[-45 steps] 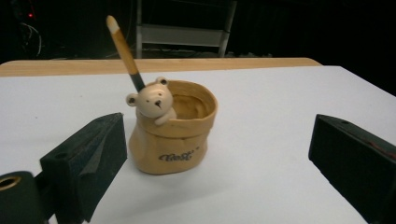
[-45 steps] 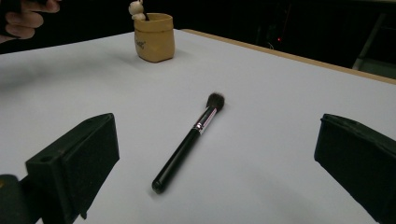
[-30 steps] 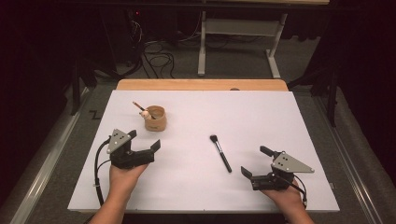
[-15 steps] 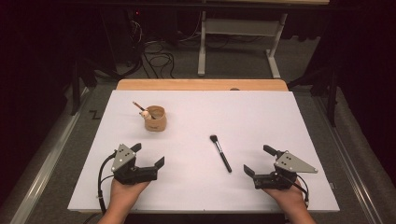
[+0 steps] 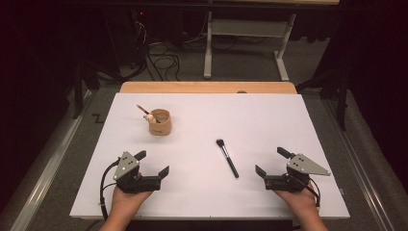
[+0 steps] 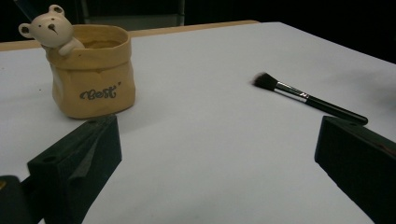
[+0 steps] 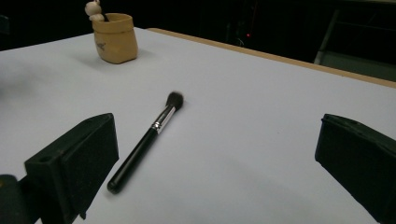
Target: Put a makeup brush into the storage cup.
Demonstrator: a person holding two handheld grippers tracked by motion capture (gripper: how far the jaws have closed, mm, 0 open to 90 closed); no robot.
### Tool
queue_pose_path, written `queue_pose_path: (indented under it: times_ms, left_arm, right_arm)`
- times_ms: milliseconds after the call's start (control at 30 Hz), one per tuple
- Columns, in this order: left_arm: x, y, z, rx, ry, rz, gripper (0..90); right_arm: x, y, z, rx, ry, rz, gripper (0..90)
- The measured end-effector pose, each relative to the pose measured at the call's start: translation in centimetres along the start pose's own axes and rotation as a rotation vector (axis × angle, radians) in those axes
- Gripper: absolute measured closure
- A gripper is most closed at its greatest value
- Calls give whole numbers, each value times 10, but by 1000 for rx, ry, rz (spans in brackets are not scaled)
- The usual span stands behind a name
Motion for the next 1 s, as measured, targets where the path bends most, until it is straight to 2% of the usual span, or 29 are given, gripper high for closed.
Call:
queue_pose_path:
  times_ms: [233, 333, 500, 633, 700, 867, 1000]
  left_arm:
    - [-5, 0, -3, -1, -12, -17, 17]
    - [-4, 1, -2, 3, -5, -23, 17]
    - [-2, 3, -2, 3, 30, -34, 16]
    - [-3, 4, -1, 7, 31, -40, 16]
    - [-4, 5, -1, 9, 26, -42, 16]
    - [-5, 8, -2, -1, 10, -58, 16]
    - [-3, 4, 0, 20, 10, -67, 16]
  right_arm:
    - [7, 5, 0, -30, 24, -50, 3]
    - [6, 9, 0, -46, 27, -55, 3]
    - [4, 14, -2, -62, 15, -55, 3]
    - [5, 14, -1, -72, 18, -61, 5]
    - [6, 13, 0, -90, 28, -67, 11]
    - [8, 9, 2, -159, 10, -79, 32]
    - [7, 8, 1, -223, 21, -86, 38]
Point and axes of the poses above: each handheld gripper's, and its own axes: y roughly forward along the jaws, z roughly out of its top, x roughly to its right, the point moved 3 cm from there along y, roughly forward along the jaws
